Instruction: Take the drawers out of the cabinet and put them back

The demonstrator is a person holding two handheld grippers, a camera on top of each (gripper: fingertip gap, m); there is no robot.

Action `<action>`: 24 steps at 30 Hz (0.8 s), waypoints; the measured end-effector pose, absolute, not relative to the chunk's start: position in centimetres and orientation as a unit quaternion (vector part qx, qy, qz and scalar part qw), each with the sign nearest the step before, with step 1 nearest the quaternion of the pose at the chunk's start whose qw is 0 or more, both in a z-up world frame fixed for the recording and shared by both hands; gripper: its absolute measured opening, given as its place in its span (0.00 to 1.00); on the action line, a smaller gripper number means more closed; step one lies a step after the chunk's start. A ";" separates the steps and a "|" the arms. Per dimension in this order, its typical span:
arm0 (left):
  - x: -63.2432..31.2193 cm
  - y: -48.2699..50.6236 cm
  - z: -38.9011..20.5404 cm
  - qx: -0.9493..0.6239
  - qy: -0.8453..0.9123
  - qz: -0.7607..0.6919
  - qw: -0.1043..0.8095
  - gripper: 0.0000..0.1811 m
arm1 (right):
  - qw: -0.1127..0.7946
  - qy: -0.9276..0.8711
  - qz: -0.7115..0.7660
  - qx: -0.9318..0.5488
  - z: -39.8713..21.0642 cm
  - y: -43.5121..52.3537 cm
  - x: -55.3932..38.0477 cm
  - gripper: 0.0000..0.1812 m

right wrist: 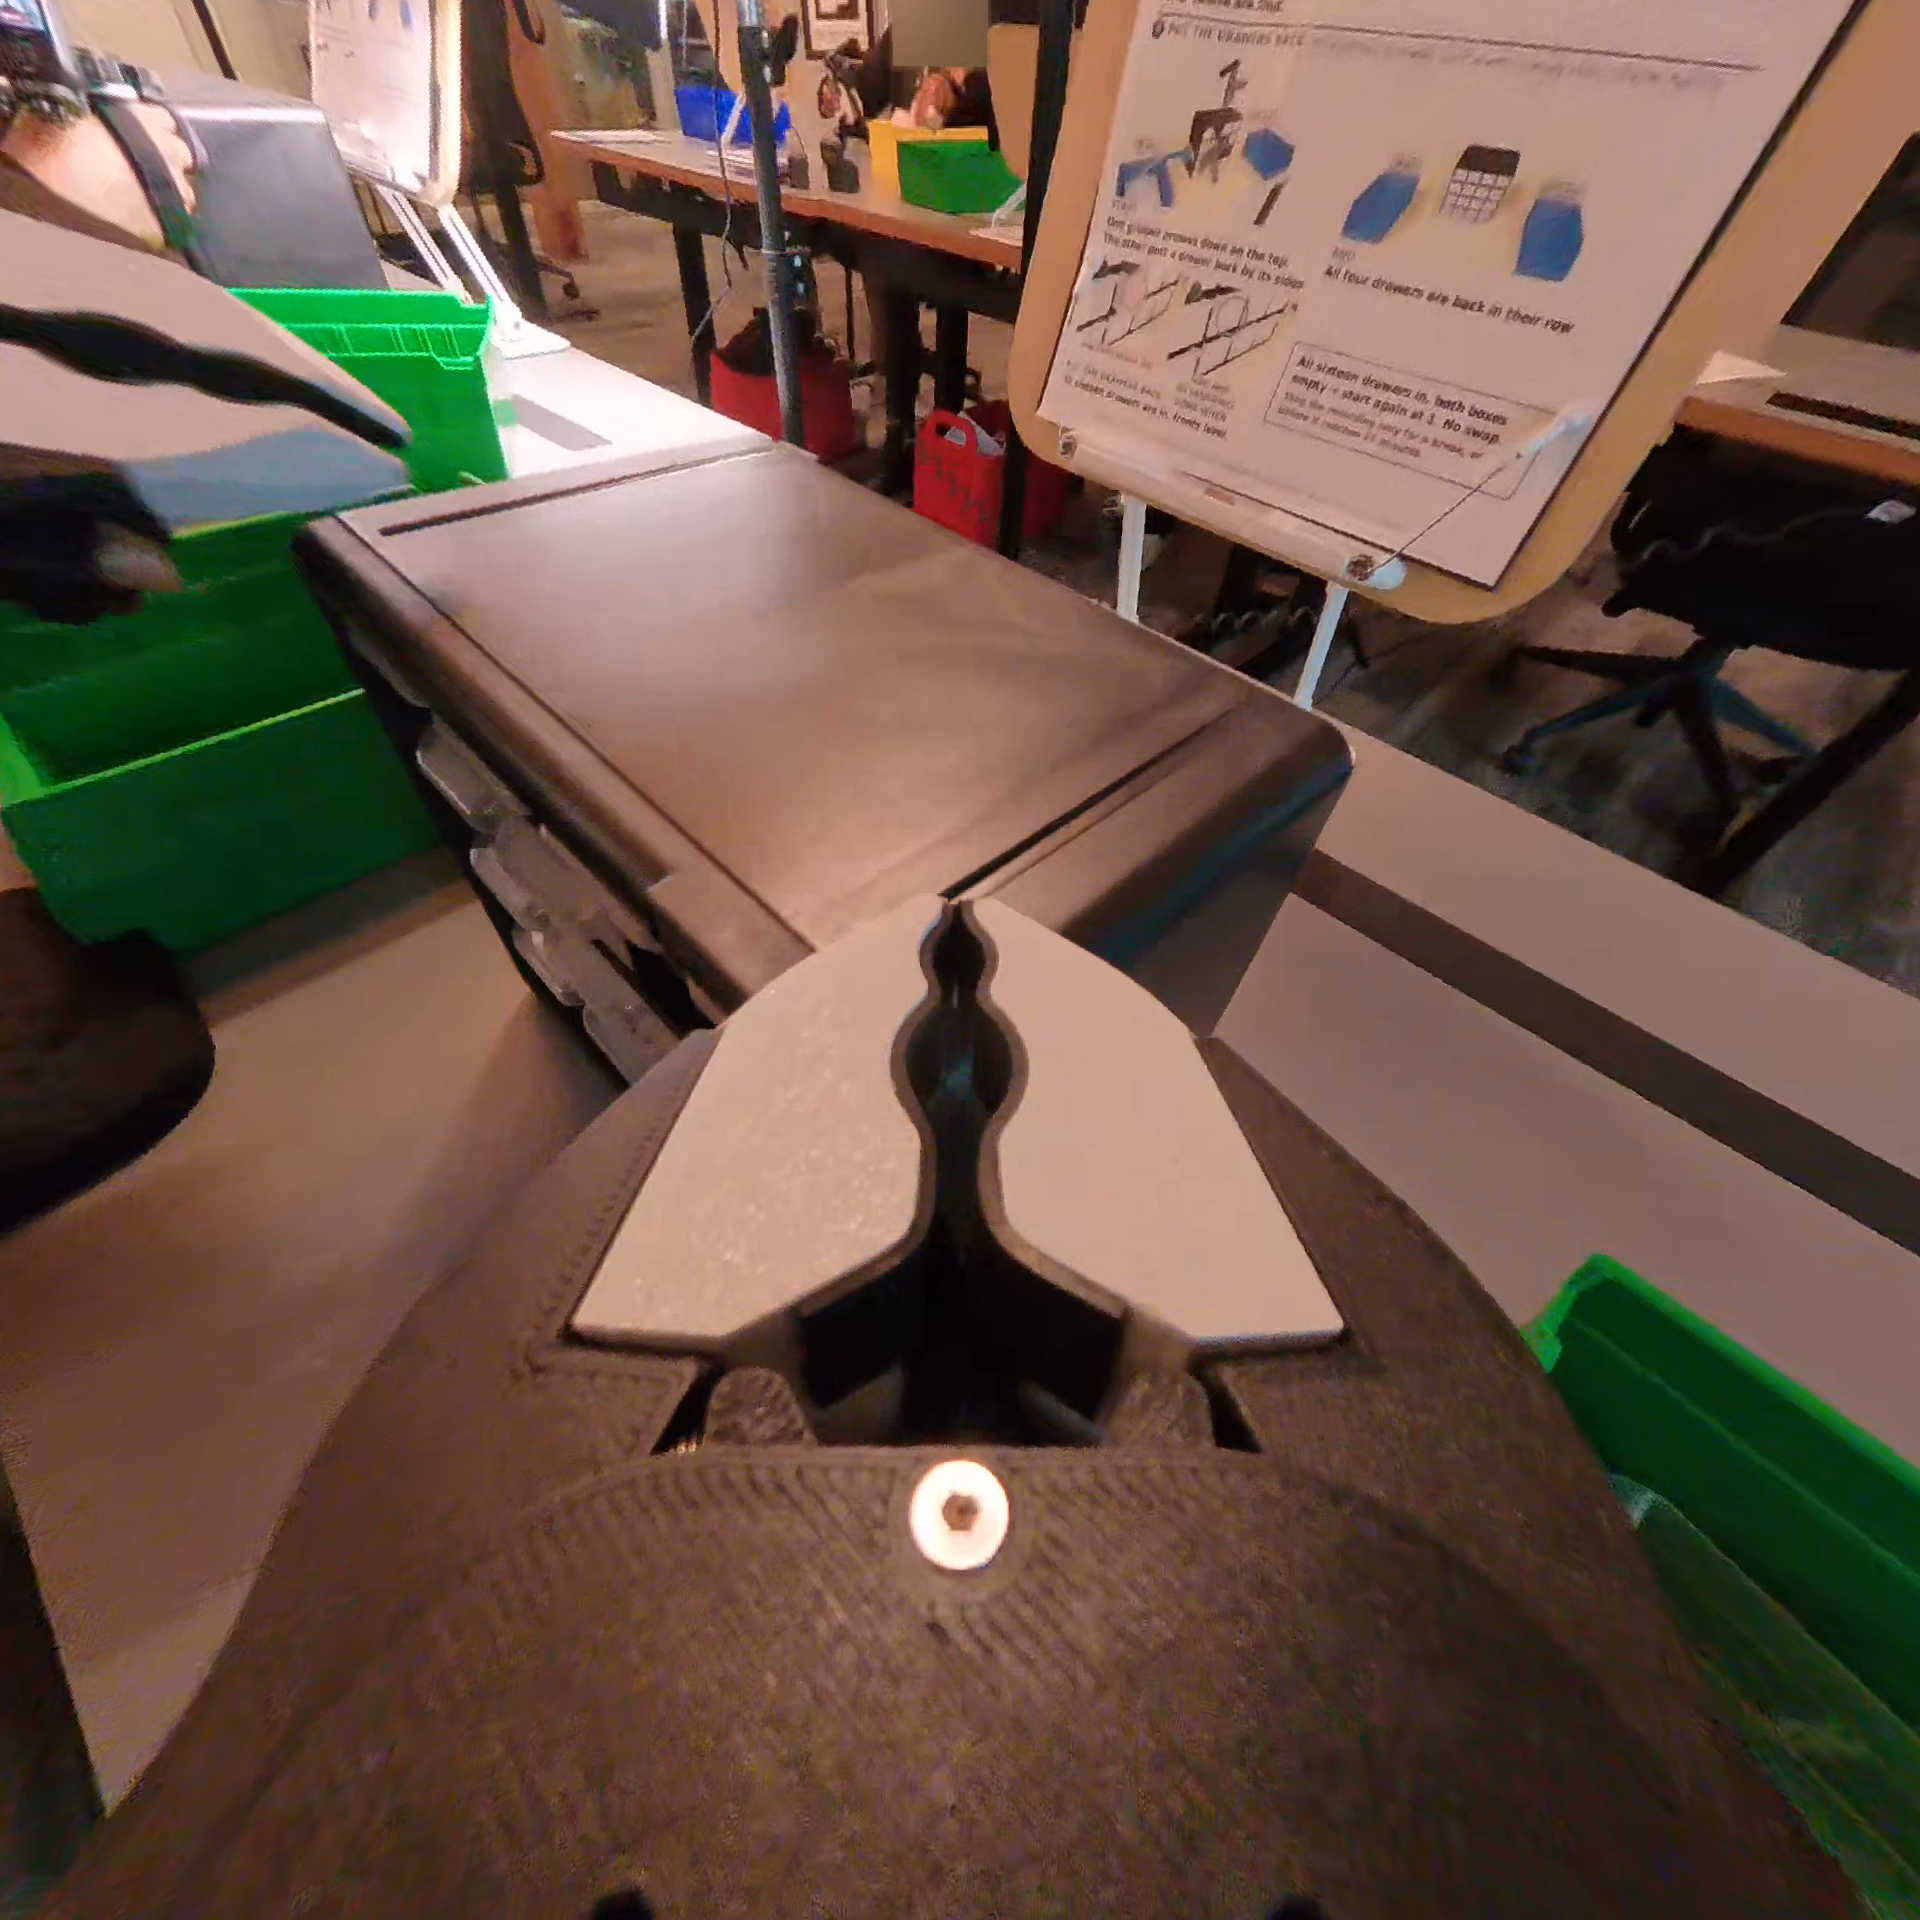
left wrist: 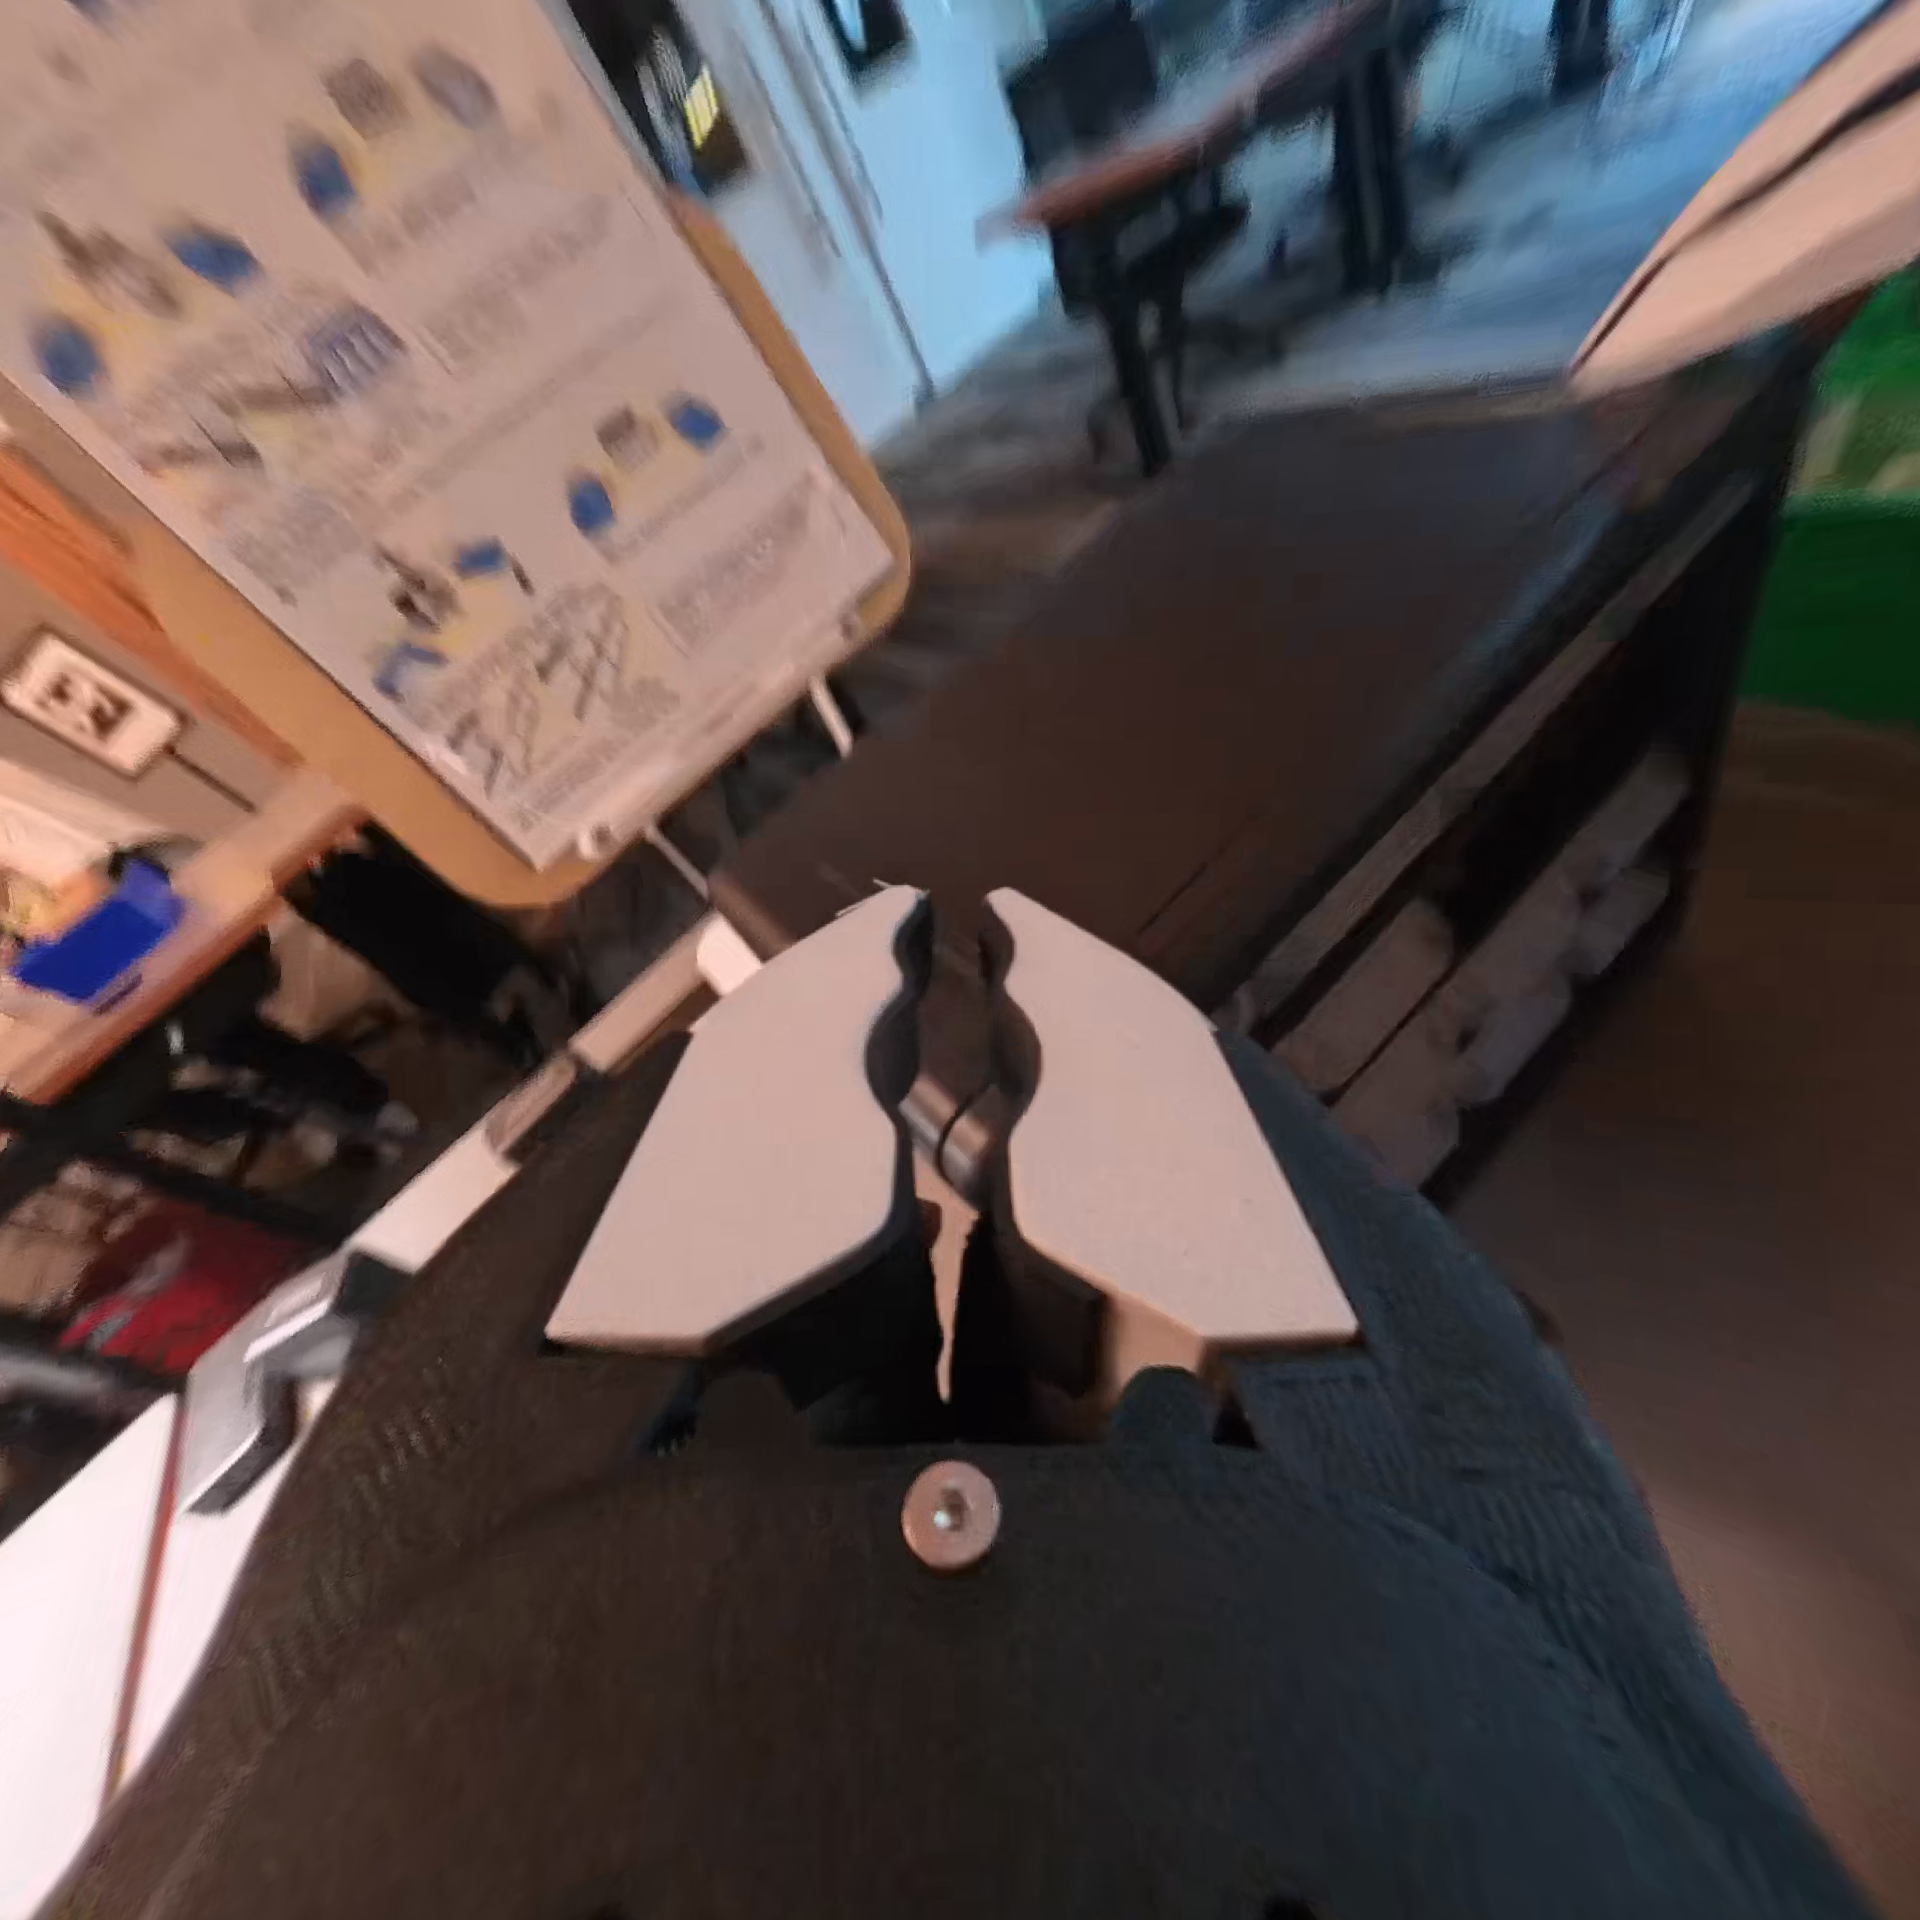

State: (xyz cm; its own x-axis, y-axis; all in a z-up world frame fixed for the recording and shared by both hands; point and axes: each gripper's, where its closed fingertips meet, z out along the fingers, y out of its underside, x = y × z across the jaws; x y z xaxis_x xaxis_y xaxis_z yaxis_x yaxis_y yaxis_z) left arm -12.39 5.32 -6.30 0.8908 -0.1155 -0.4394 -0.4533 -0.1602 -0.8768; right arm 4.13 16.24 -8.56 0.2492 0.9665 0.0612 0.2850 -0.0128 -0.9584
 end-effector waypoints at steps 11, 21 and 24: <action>-5.3 1.8 -12.8 -0.606 0.358 0.328 0.630 0.19 | 0.510 -0.517 0.297 -0.620 -8.7 16.6 3.6 0.00; -5.4 6.1 -15.6 -0.543 0.409 0.501 0.535 0.14 | 0.529 -0.515 0.279 -0.614 -8.8 16.6 3.6 0.00; -5.8 6.6 -15.5 -0.531 0.410 0.526 0.523 0.08 | 0.529 -0.513 0.282 -0.614 -8.8 16.6 3.6 0.00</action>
